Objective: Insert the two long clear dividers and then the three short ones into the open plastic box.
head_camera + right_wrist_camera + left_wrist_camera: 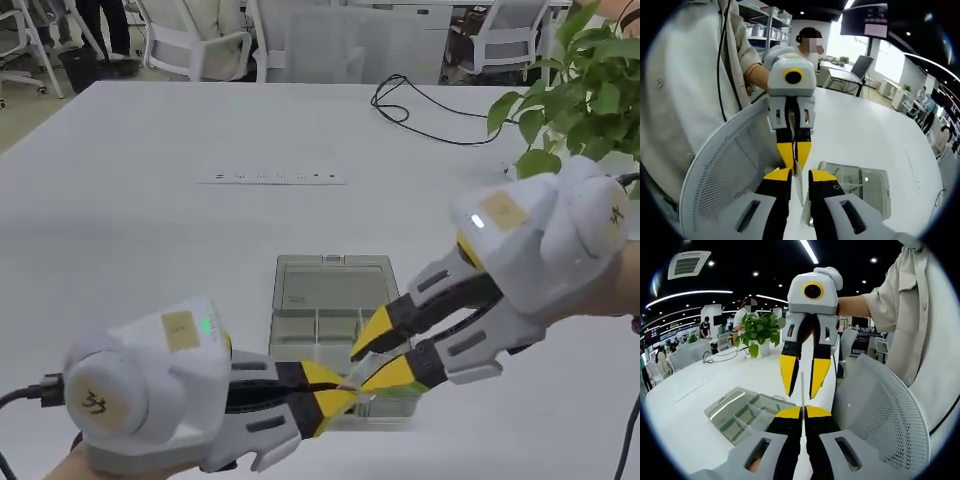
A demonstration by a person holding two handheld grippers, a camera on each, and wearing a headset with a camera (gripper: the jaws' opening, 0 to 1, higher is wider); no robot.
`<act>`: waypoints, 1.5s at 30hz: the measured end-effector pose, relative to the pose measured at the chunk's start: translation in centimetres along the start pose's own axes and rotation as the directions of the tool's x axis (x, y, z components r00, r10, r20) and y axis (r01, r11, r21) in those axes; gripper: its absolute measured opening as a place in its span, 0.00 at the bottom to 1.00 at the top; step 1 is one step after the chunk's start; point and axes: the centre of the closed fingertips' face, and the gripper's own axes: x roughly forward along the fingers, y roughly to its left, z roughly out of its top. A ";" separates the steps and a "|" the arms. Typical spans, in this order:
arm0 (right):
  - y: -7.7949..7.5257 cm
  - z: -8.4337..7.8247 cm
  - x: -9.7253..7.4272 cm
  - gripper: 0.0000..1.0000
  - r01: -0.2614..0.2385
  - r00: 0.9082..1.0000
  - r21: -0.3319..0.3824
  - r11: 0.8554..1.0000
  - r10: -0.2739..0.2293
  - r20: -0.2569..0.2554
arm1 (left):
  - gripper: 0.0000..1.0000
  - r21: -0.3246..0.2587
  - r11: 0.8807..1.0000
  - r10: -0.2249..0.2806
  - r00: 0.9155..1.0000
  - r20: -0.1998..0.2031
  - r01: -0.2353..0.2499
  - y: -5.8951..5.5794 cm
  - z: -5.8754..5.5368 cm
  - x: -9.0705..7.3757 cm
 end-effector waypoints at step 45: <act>-3.9 -1.9 -1.2 0.02 0.134 0.975 0.134 0.982 -0.106 -0.195 | 0.22 -0.139 0.987 0.083 0.995 0.047 -0.075 1.0 -0.4 -1.1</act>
